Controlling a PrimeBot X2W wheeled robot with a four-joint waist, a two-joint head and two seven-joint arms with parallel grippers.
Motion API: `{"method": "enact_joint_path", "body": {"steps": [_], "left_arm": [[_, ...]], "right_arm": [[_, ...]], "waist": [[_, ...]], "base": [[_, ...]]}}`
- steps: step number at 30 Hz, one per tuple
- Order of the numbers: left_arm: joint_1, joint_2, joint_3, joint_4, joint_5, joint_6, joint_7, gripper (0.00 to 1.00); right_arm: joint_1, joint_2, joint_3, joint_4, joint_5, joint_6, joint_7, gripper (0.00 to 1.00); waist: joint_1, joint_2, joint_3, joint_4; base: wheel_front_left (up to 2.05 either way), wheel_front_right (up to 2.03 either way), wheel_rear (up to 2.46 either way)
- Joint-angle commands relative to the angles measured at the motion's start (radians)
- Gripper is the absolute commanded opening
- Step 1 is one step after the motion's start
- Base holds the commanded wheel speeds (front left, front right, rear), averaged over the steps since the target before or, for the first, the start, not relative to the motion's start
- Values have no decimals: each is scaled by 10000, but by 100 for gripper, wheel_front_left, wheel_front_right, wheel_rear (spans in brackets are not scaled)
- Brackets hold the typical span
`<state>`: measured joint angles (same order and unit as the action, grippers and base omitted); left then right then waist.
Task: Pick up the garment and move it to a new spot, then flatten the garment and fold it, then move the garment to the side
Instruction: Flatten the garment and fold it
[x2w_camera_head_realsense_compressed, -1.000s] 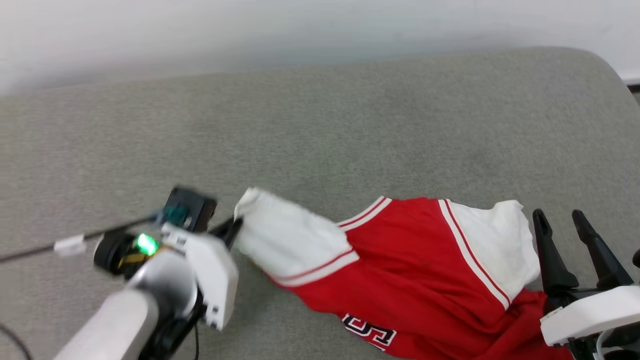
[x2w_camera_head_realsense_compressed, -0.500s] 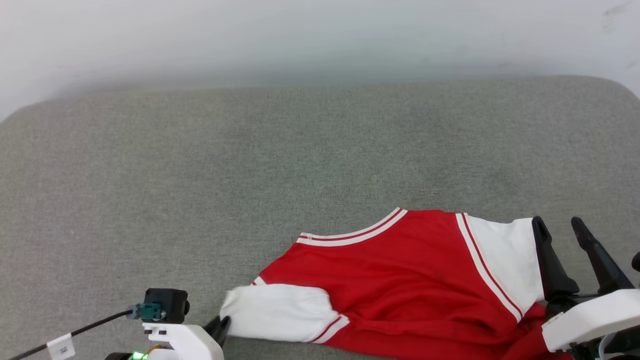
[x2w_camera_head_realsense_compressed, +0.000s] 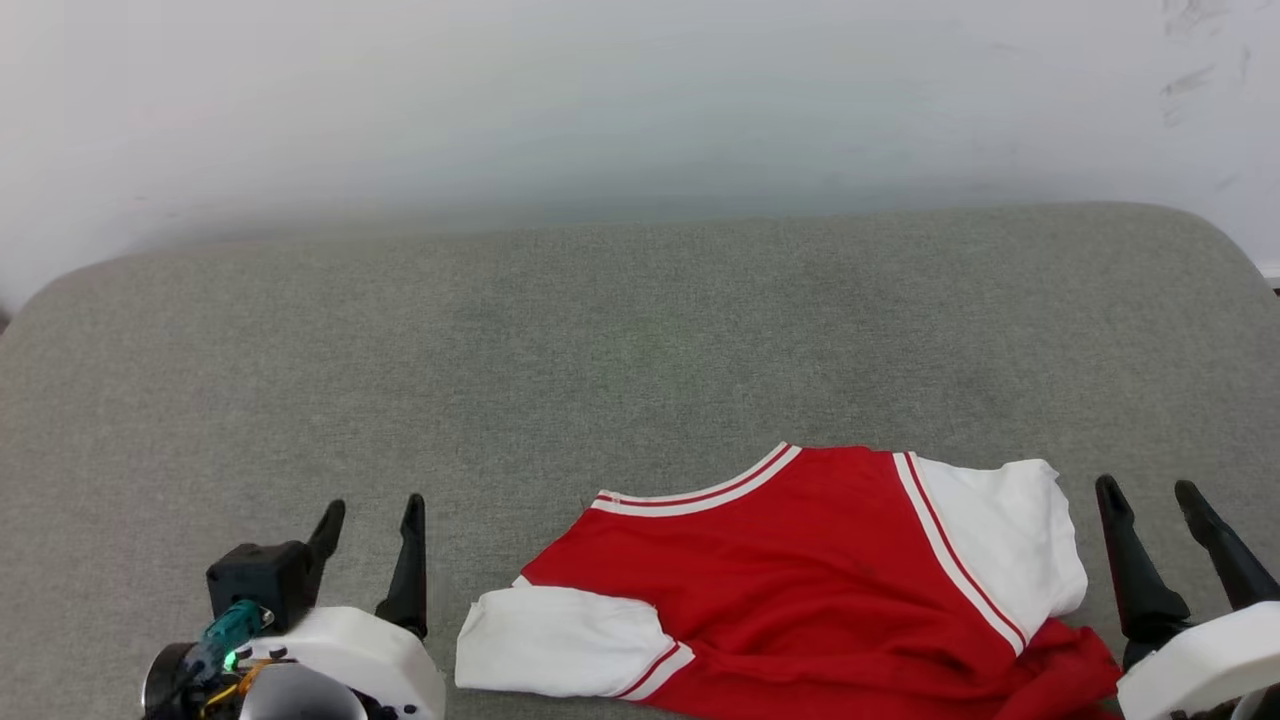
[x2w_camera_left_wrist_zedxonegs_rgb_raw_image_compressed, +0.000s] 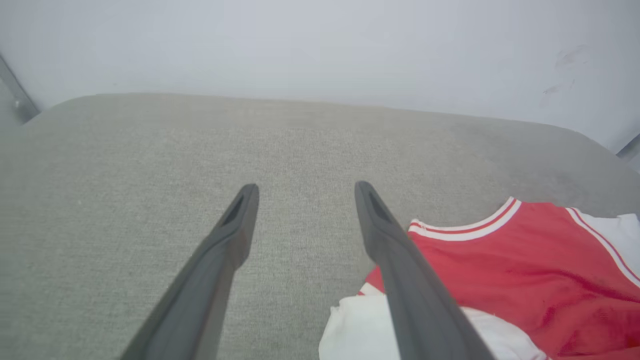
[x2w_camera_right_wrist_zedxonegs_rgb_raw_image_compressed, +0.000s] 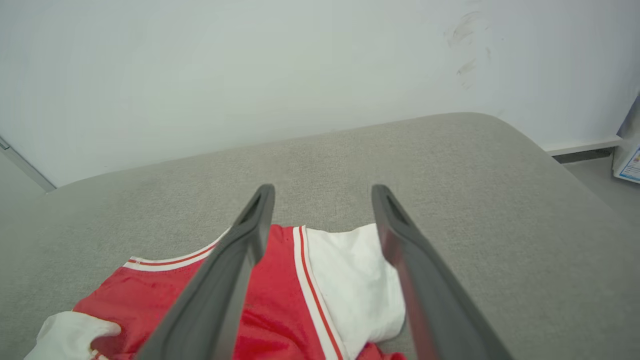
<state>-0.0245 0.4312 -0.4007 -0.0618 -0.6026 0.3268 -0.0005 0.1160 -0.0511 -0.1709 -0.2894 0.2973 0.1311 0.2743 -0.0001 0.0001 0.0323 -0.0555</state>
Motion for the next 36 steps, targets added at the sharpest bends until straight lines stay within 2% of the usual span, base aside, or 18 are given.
{"method": "enact_joint_path", "body": {"steps": [1, 6, 11, 16, 21, 28, 33, 36], "left_arm": [[-86, -1, 76, -181, 195, 126, -264, 100], [-173, 94, 88, -1025, 829, 502, -839, 100], [-257, 216, 18, -1970, 1329, 809, -869, 100], [-484, 225, -61, -2636, 1556, 954, -765, 100], [-898, 111, -206, -2938, 1676, 790, -845, 100], [-1490, -77, -292, -2860, 1646, 604, -1021, 100], [-1714, -149, -310, -2676, 1596, 497, -1102, 100], [-1747, -151, -327, -2537, 1518, 431, -1115, 100]], "right_arm": [[134, 14, -136, 72, -11, -7, 163, 100], [-54, 14, -860, 463, -39, -7, 1012, 100], [-574, -43, -1457, 895, -98, -7, 2140, 100], [-1604, -794, -1770, 1866, 351, -7, 4208, 100], [-2804, -1490, -1736, 2818, 671, -7, 5986, 100], [-4252, -1977, -1400, 4184, 527, -7, 6494, 100], [-4741, -1974, -1205, 5326, 519, -7, 6527, 100], [-4652, -1763, -1087, 5966, 560, -7, 6708, 100]], "waist": [[1, -1, -32, -15], [1, -1, 4, 37], [1, -1, 209, 144], [1, -1, 668, 337], [1, -1, 1478, 707], [1, -1, 2527, 1179], [1, -1, 2925, 1300], [1, -1, 2972, 1303]], "base": [[0, 0, 0], [0, 0, 0], [0, 0, 0], [0, 0, 0], [0, 0, 0], [0, 0, 0], [0, 0, 0], [0, 0, 0]]}}
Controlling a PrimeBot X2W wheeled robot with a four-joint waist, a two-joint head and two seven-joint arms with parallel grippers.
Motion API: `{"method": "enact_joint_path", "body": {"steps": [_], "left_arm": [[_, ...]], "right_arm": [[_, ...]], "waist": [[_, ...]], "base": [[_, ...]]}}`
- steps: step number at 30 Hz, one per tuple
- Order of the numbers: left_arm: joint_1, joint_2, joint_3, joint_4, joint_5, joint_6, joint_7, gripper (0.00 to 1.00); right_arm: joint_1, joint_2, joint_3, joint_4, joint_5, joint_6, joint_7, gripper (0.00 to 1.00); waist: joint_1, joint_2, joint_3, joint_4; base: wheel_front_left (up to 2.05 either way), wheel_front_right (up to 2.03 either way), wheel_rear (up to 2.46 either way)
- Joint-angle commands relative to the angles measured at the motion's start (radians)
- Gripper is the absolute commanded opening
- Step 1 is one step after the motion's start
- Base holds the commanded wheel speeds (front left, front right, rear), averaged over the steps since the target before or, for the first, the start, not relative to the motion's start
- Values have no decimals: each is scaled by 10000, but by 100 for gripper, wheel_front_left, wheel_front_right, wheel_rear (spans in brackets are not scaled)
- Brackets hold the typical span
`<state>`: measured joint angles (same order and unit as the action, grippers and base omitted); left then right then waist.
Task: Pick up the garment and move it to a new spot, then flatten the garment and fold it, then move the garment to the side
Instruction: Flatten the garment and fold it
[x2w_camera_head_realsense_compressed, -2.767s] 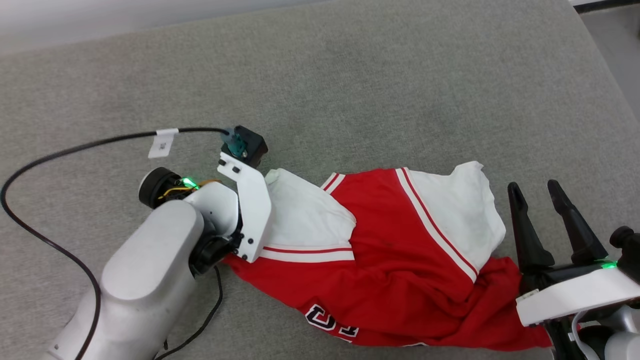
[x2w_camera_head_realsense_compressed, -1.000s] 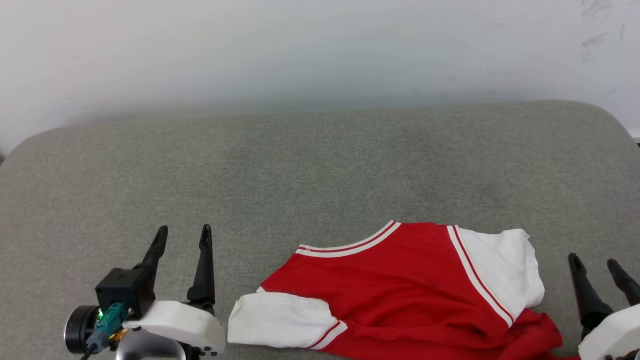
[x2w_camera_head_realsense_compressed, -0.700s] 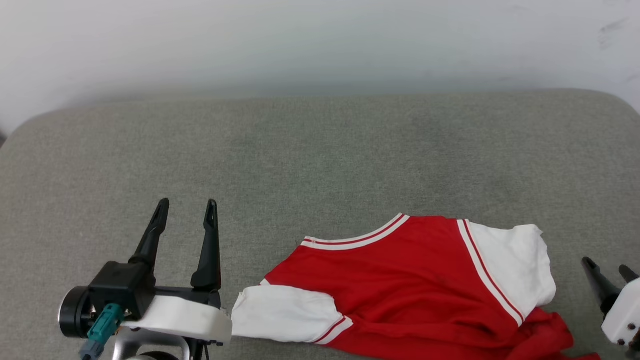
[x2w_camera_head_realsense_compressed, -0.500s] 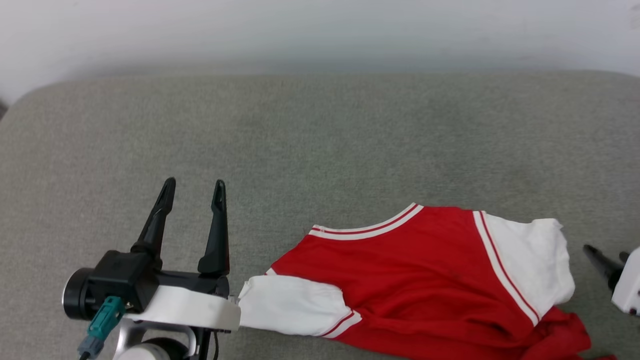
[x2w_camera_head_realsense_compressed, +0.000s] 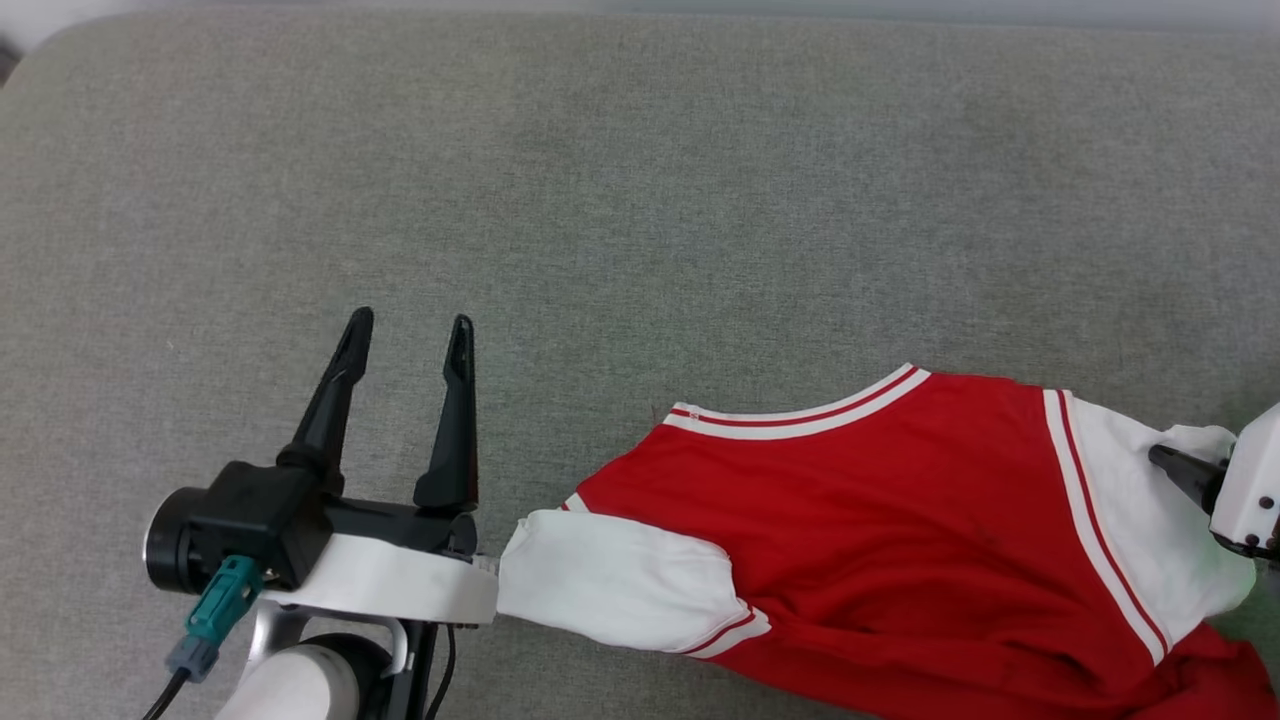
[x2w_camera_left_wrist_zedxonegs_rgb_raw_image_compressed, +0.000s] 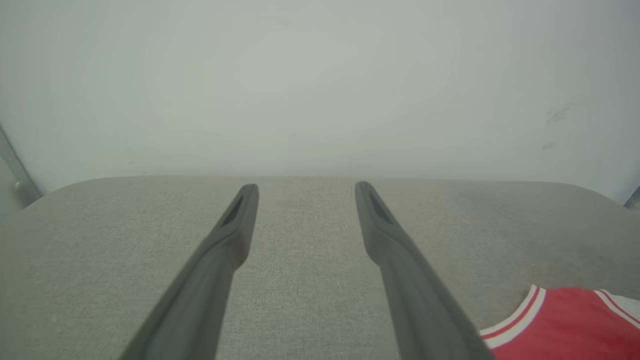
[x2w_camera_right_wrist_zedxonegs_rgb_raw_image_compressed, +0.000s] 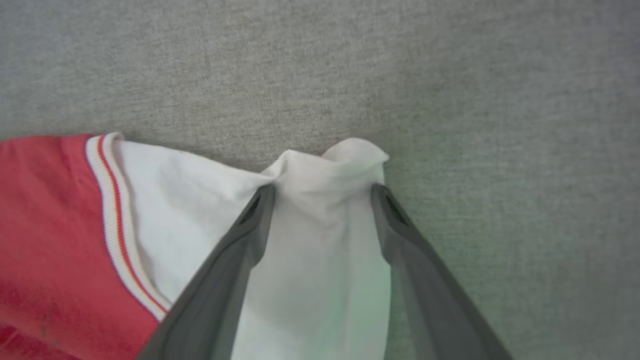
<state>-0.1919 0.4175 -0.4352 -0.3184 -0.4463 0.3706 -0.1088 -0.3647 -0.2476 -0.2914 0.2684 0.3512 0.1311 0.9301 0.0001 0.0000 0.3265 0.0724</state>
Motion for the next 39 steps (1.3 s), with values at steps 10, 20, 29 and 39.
{"method": "enact_joint_path", "body": {"steps": [10, 20, 29, 39], "left_arm": [[249, 730, 89, 350, -804, -568, 1005, 100], [427, 2300, -724, 1293, -2871, -1789, 5530, 100], [271, 2283, -1568, 2959, -3813, -2725, 7250, 100], [-74, 1560, -2310, 4387, -4005, -3293, 7835, 0]], "right_arm": [[121, 43, 521, 399, 252, -7, -212, 0], [491, -111, 1424, -1372, 536, -7, -164, 0], [767, 47, 1713, -1918, 654, -7, -221, 0], [784, -87, 1968, -1886, 710, -7, -784, 0]], "waist": [[-1, 0, -793, -413], [-1, 0, -1315, -1195], [-1, 0, -919, -1614], [-1, 0, -1119, -1772]], "base": [[0, 0, 0], [0, 0, 0], [0, 0, 0], [0, 0, 0]]}}
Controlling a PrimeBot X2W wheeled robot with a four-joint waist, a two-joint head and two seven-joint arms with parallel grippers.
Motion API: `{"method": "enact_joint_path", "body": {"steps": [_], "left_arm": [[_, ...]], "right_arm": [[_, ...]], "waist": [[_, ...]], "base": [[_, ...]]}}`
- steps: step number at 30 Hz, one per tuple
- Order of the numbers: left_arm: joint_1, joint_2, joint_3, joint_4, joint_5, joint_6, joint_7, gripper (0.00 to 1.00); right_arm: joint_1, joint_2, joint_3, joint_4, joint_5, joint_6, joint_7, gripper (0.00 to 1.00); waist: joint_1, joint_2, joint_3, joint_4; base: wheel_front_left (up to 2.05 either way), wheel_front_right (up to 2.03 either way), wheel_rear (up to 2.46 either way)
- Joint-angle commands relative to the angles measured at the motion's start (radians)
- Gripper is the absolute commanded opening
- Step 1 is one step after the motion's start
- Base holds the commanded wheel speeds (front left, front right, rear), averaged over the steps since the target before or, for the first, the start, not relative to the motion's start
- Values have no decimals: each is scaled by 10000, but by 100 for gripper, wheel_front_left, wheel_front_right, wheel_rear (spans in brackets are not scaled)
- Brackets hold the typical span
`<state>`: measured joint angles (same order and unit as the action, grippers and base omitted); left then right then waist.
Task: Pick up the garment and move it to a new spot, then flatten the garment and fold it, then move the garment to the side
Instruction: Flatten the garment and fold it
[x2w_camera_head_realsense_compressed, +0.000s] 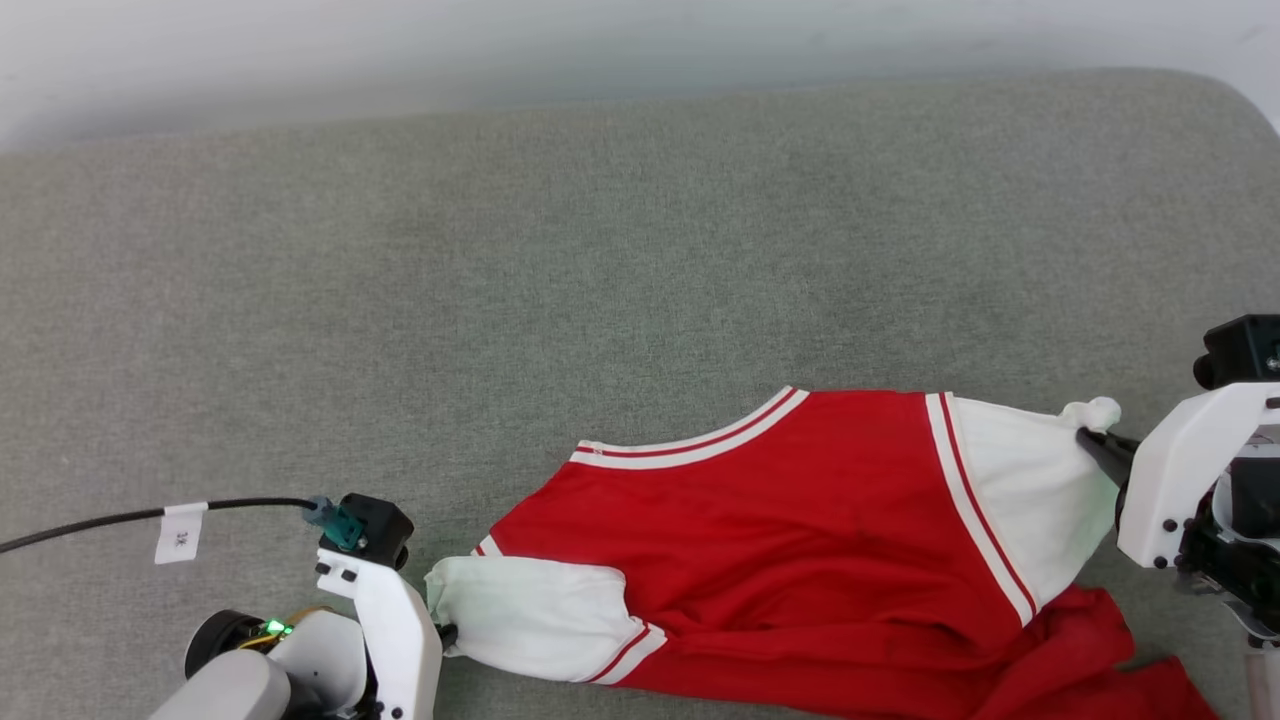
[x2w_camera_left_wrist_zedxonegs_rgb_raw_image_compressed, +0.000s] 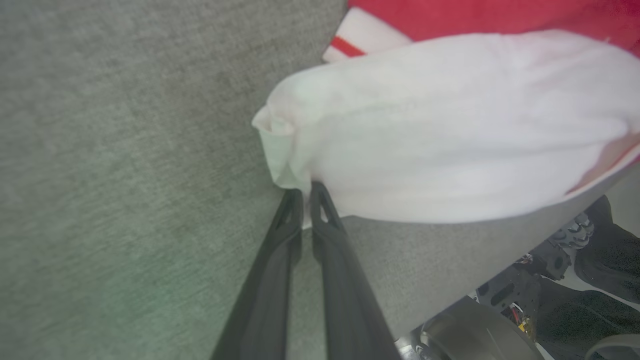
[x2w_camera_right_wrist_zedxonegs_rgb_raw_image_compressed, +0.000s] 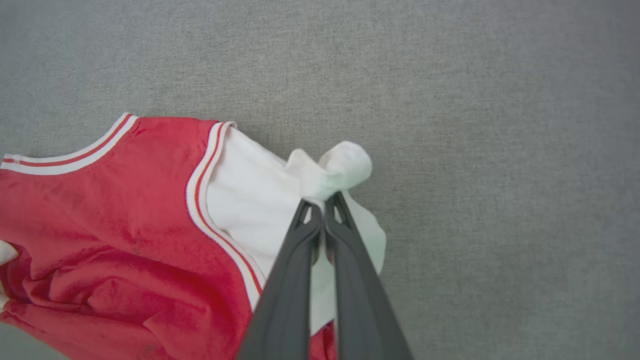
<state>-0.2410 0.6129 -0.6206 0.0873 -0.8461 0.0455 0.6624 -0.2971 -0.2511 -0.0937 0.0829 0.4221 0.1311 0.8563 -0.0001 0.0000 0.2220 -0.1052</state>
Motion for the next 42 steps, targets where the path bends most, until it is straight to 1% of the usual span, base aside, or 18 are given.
{"method": "enact_joint_path", "body": {"steps": [1, 3, 5, 7, 11, 17, 21, 25, 29, 34, 42], "left_arm": [[348, -374, -351, 322, 40, -48, -71, 0], [155, -349, -171, 251, 243, -55, -537, 0], [-16, -300, -19, 167, 462, 46, -940, 0], [-213, -202, 203, 31, 791, 251, -1446, 0], [-599, -252, 641, -208, 1303, 765, -2382, 0], [-1703, -494, 1548, -334, 1914, 1588, -3808, 0], [-2757, -787, 2025, 4, 2074, 1801, -4499, 0], [-4124, -1040, 2259, 635, 2228, 1736, -4885, 0], [-5664, -1293, 2363, 1483, 2359, 1476, -5265, 0], [-7820, -1423, 2528, 2233, 2667, 1215, -5738, 0], [-10705, -1217, 2798, 3325, 3036, 721, -6401, 0]], "right_arm": [[132, -102, 3, -59, -21, -7, -127, 0], [157, -214, 79, -133, -100, -7, -324, 0], [100, -309, 114, -207, -168, -7, -576, 0], [21, -356, 170, -292, -231, -7, -849, 0], [-209, -495, 324, -465, -515, -7, -1410, 0], [-989, -542, 525, -599, -746, -7, -2224, 0], [-1890, -492, 563, -417, -815, -7, -2744, 0], [-3051, -392, 442, -91, -931, -9, -3229, 0], [-4340, -204, 459, 423, -893, -7, -3723, 0], [-6444, -148, 530, 1005, -973, -7, -4292, 0], [-9849, -29, 1019, 2498, -1191, -7, -5589, 0]], "waist": [[1, 0, -143, 17], [1, 0, -324, 53], [1, 0, -518, 95], [1, 0, -746, 133], [1, 0, -1144, 228], [1, 0, -1431, 300], [1, 0, -1398, 333], [1, 0, -1118, 351], [1, 0, -733, 304], [1, 0, 123, 220], [1, 0, 1160, -51]], "base": [[0, 0, 0], [0, 0, 0], [0, 0, 0], [0, 0, 0], [0, 0, 0], [0, 0, 0], [0, 0, 0], [0, 0, 0], [0, 0, 0], [0, 0, 0], [0, 0, 0]]}}
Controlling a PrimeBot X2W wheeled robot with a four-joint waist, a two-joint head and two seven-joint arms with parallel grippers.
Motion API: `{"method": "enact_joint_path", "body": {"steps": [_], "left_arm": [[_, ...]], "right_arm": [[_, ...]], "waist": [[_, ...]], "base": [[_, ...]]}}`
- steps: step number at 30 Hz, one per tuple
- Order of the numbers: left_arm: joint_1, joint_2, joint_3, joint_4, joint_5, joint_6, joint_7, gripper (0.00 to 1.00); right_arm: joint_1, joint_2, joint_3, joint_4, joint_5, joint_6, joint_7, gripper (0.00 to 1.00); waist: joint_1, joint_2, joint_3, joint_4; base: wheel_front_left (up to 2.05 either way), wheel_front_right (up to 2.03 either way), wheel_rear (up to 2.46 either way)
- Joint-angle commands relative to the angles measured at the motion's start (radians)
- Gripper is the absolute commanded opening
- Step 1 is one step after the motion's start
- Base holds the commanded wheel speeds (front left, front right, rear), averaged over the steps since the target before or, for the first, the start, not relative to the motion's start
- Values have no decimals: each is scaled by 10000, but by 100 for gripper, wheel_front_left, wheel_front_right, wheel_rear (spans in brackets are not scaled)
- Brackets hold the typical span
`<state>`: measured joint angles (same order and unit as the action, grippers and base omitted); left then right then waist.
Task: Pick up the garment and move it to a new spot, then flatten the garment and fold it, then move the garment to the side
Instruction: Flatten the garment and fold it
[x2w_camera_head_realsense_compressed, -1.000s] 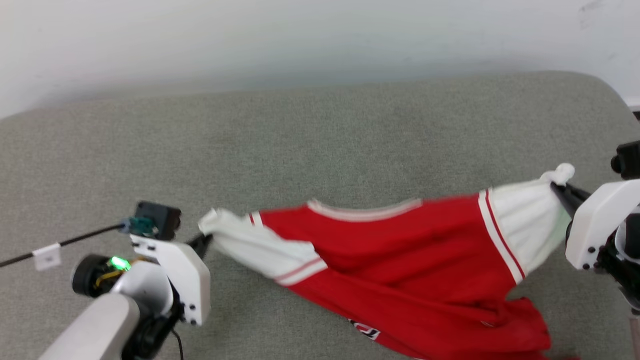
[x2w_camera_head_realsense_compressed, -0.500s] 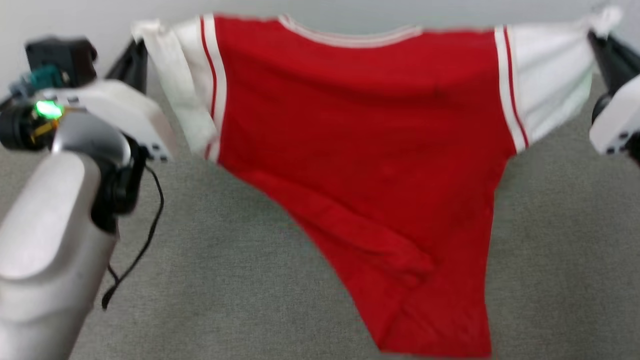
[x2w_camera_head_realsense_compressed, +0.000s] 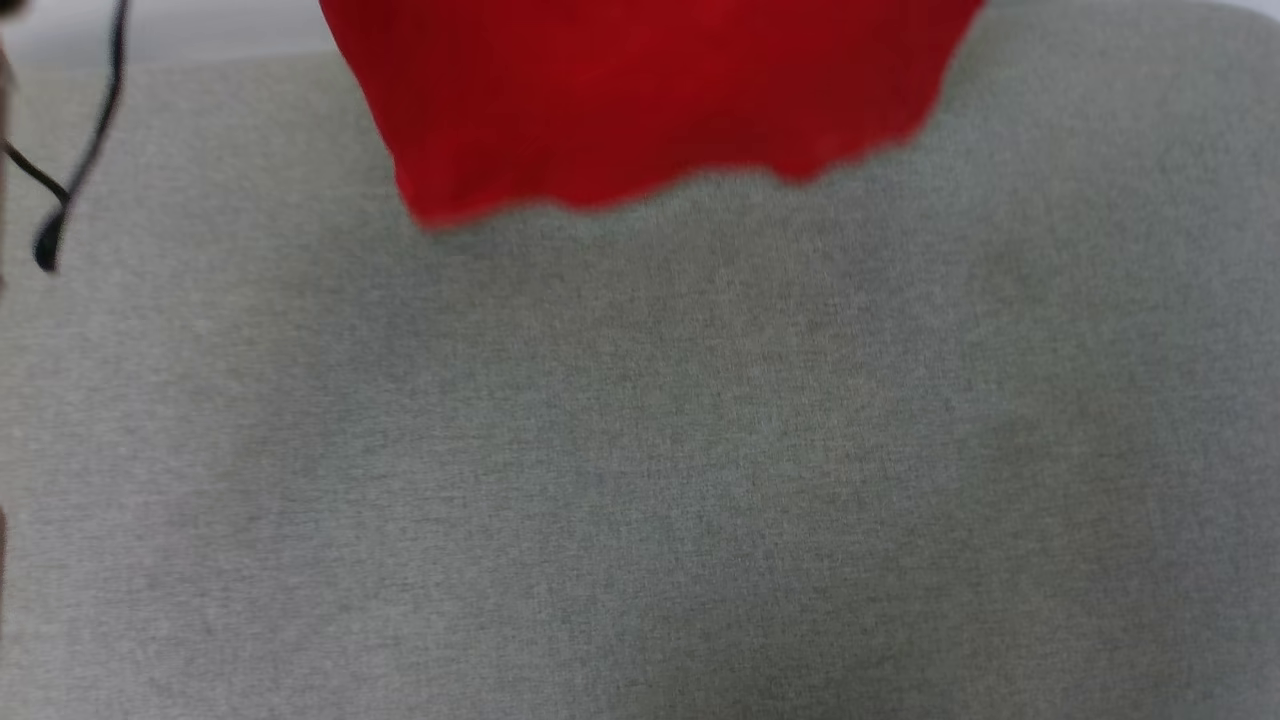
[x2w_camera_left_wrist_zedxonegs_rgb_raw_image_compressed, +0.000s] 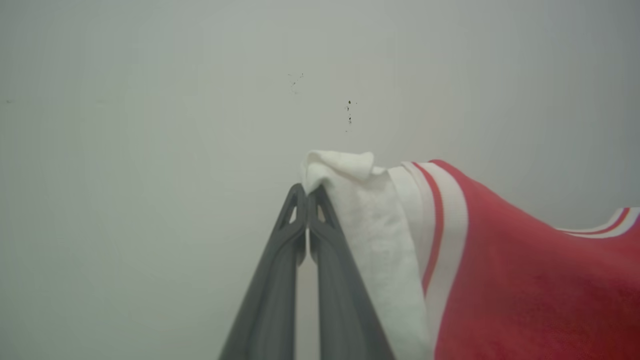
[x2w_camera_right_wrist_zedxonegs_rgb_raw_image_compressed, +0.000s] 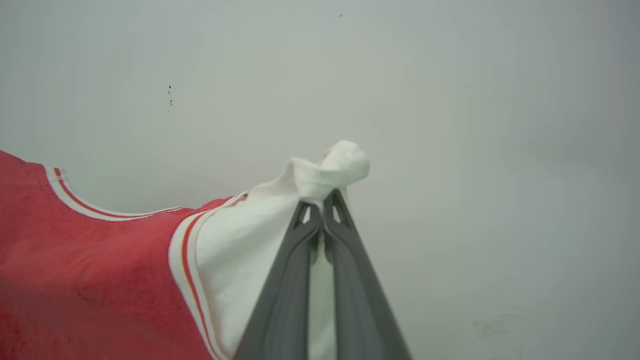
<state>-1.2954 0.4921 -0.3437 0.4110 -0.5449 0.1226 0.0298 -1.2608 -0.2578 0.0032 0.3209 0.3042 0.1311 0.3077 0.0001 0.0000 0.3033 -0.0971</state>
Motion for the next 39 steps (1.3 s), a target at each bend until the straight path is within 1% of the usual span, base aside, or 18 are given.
{"method": "enact_joint_path", "body": {"steps": [1, 4, 8, 10, 11, 14, 21, 25, 29, 34, 36, 37, 39], "left_arm": [[-448, 29, 64, 227, 57, -100, -175, 0], [-1332, 59, 71, 618, 120, -329, -310, 0], [-2166, 12, 44, 942, 197, -482, -380, 0], [-2422, -19, 27, 1099, 208, -510, -426, 0], [-2422, -19, 27, 1099, 208, -510, -426, 0], [-2666, -150, -26, 1364, 157, -575, -487, 0], [-2479, -446, -198, 2251, 38, -720, -704, 0], [-2050, -686, -231, 2896, -184, -909, -912, 0], [-1442, -899, -239, 3532, -454, -1162, -1161, 0], [-212, -1280, -256, 3980, -786, -1424, -1739, 0], [472, -1462, -317, 4044, -880, -1488, -1969, 0], [1654, -1543, -305, 3935, -1042, -1553, -2356, 0], [2501, -1484, -270, 3764, -1095, -1527, -2561, 0]], "right_arm": [[-582, 57, 126, 330, -4, -7, -251, 0], [-1664, 49, 353, 898, 22, -7, -604, 0], [-2801, -36, 656, 1617, 122, -7, -1035, 0], [-3217, 27, 889, 1957, 251, -7, -1256, 0], [-3217, 27, 889, 1957, 251, -7, -1256, 0], [-3769, 23, 1174, 2467, 419, -7, -1582, 0], [-4096, 315, 2002, 4066, 839, -7, -2253, 0], [-3545, 487, 2560, 4798, 1100, -7, -2606, 0], [-2808, 518, 2985, 5343, 1343, -7, -2571, 0], [-1349, 292, 3251, 5625, 1872, -9, -2437, 0], [-603, 140, 3331, 5531, 2076, -7, -2445, 0], [626, 57, 3431, 5240, 2419, -7, -2577, 0], [1454, -70, 3479, 4950, 2580, -9, -2670, 0]], "waist": [[-1, 0, 477, -164], [-1, 0, 960, -199], [-1, 0, 1800, -177], [-1, 0, 2168, -180], [-1, 0, 2168, -180], [-1, 0, 2687, -163], [-1, 0, 3393, -174], [-1, 0, 3463, -145], [-1, 0, 3318, -90], [-1, 0, 2790, 89], [-1, 0, 2517, 180], [-1, 0, 1988, 175], [-1, 0, 1565, 136]], "base": [[0, 0, 0], [0, 0, 0], [0, 0, 0], [0, 0, 0], [0, 0, 0], [0, 0, 0], [0, 0, 0], [0, 0, 0], [0, 0, 0], [0, 0, 0], [0, 0, 0], [0, 0, 0], [0, 0, 0]]}}
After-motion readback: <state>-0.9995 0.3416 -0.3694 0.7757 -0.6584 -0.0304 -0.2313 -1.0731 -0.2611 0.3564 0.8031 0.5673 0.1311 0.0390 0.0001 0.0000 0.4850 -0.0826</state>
